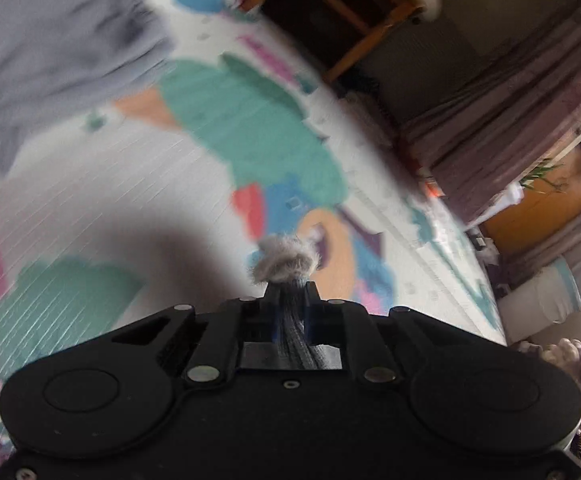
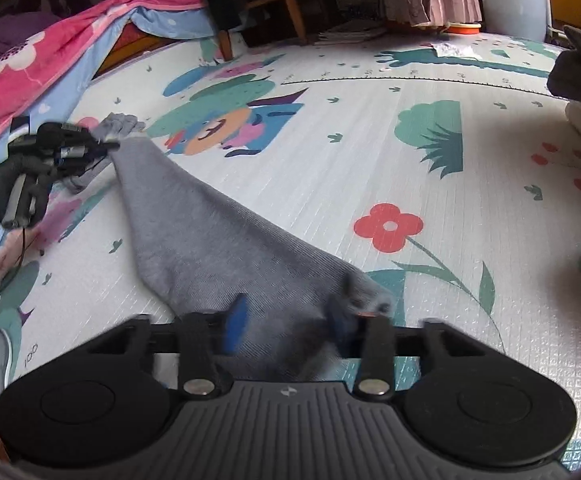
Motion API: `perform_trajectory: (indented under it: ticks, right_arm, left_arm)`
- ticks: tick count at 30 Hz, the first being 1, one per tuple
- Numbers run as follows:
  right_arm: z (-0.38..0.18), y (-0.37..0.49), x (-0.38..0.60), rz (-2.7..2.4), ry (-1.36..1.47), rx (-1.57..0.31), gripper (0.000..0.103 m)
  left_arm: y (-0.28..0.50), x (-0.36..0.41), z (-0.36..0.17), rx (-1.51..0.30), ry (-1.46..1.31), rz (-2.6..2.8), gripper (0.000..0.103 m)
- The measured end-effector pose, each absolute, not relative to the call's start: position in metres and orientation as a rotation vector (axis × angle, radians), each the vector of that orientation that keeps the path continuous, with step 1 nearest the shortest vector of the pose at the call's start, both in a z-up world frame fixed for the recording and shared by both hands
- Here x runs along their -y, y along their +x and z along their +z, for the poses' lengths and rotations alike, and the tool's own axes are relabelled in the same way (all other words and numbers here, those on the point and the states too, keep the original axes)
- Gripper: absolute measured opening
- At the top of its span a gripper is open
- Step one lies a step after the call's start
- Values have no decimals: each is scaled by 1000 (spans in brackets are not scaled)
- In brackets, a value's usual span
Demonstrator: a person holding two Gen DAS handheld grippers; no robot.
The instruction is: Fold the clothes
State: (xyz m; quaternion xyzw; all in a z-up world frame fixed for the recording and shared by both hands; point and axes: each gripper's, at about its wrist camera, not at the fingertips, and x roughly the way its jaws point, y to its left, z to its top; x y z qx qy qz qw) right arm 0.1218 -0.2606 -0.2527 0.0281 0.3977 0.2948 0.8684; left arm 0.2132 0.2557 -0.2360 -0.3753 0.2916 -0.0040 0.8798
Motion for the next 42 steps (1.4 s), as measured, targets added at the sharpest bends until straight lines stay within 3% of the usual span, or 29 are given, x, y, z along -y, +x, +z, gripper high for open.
perform_trajectory:
  ticks: [9,15,20,22,27,36,42]
  right_arm:
    - [-270,135,283,579,297,-899,27]
    - [-284,157,300,588,530,-933,26]
    - [-291,162,334,536,872,-897,28]
    - [-299,157,348,507,1025,-886,34]
    - [-314,138,368,446,1190,-872,40]
    - [-317,128,378,434,1206,-887,42]
    - [-302,126,378,438,1054,-881,42]
  left_arm:
    - [202,-156,-145,-488,-452,-326,8]
    - [174,-65,-126,-443,-182,-541,8]
    - [147,3,-143,-439,7,-689,8]
    - [139,21,-156,-435,91,-721,8]
    - [119,65,-188,-420,304,-795,8]
    - [82,114,-239,-379,663,-872,8]
    - [63,129,-272,-313,896,-856,9]
